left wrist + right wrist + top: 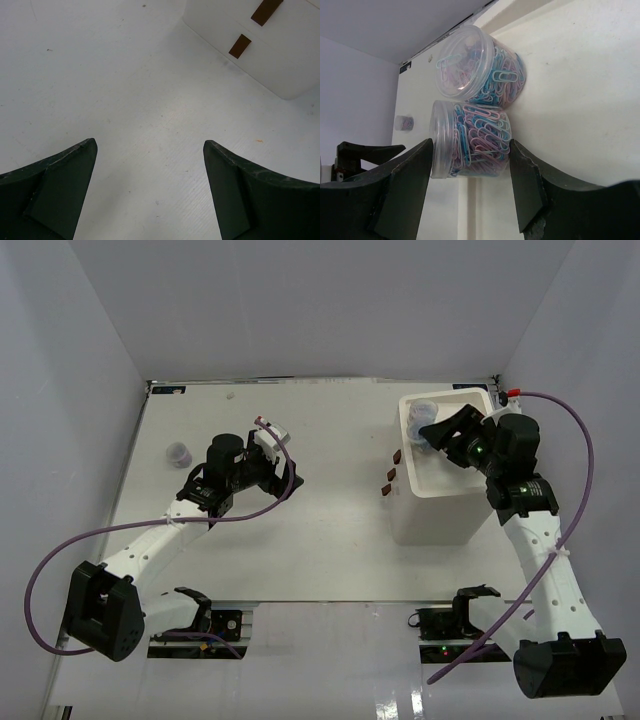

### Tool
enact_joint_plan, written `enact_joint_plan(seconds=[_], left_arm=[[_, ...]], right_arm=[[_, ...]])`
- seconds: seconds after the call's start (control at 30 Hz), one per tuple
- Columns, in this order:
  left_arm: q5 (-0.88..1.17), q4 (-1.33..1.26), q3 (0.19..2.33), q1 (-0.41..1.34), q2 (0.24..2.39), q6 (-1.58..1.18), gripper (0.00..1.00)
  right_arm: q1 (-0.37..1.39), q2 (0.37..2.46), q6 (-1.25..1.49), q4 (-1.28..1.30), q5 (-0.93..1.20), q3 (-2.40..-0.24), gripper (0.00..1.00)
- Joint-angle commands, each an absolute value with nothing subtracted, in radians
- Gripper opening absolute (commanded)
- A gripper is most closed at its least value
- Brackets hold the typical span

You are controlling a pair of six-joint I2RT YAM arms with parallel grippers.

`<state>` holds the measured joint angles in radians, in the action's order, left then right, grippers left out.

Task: Sort the stationery into containers
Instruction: Move the stationery to the storage box, then place the stationery in the storage box.

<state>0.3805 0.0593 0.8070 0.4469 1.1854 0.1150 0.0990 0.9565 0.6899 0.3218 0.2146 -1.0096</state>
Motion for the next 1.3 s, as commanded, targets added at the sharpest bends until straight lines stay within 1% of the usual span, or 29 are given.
enact_joint_plan(seconds=[0.0,0.07,0.13,0.17,0.2,0.27,0.3,0.4,0.47,0.53,0.63,0.67,0.7,0.77,0.83,0.93,0.97,1.1,1.27], left_arm=[[0.37,0.057,0.816,0.446,1.152,0.11,0.98],[0.365,0.058,0.816,0.446,1.151,0.112,0.98],[0.364,0.06,0.816,0.446,1.15,0.112,0.98],[0.362,0.06,0.816,0.446,1.15,0.112,0.98],[0.362,0.06,0.816,0.446,1.152,0.112,0.98],[0.362,0.063,0.816,0.446,1.154,0.112,0.98],[0.359,0.063,0.816,0.446,1.154,0.112,0.98],[0.348,0.061,0.818,0.446,1.154,0.098,0.98],[0.324,0.052,0.819,0.446,1.157,0.075,0.98],[0.278,0.051,0.827,0.446,1.163,0.009,0.98],[0.1,0.121,0.868,0.446,1.203,-0.15,0.98],[-0.014,0.145,0.879,0.443,1.224,-0.188,0.98],[-0.068,0.17,0.891,0.44,1.235,-0.257,0.98],[-0.183,0.241,0.92,0.427,1.256,-0.31,0.98],[-0.245,0.279,0.928,0.411,1.259,-0.357,0.98],[-0.299,0.311,0.925,0.336,1.255,-0.388,0.98],[-0.301,0.316,0.919,0.277,1.255,-0.397,0.98],[-0.333,0.307,0.899,0.144,1.262,-0.402,0.98],[-0.324,0.235,0.949,-0.011,1.38,-0.384,0.98]], right_arm=[[0.089,0.98,0.666,0.305,0.167,-1.023,0.5],[0.087,0.989,0.663,0.308,0.161,-1.023,0.53],[0.084,0.994,0.658,0.31,0.156,-1.02,0.63],[0.081,0.997,0.652,0.311,0.158,-1.02,0.69],[0.081,0.999,0.646,0.311,0.163,-1.019,0.81],[0.081,0.997,0.631,0.324,0.161,-1.02,0.87],[0.081,0.997,0.624,0.333,0.16,-1.023,0.92],[0.08,0.994,0.588,0.359,0.141,-1.046,0.98],[0.08,0.992,0.546,0.383,0.132,-1.075,0.98],[0.08,0.989,0.516,0.419,0.106,-1.101,0.96],[0.08,0.985,0.444,0.452,0.074,-1.15,0.91],[0.08,0.982,0.402,0.469,0.071,-1.173,0.9],[0.08,0.977,0.384,0.475,0.071,-1.184,0.9],[0.08,0.963,0.32,0.473,0.093,-1.199,0.9],[0.081,0.947,0.281,0.451,0.116,-1.193,0.9],[0.081,0.914,0.23,0.417,0.169,-1.174,0.9],[0.081,0.899,0.219,0.413,0.199,-1.17,0.9],[0.089,0.858,0.19,0.385,0.232,-1.143,0.9],[0.127,0.818,0.181,0.37,0.241,-1.101,0.9]])
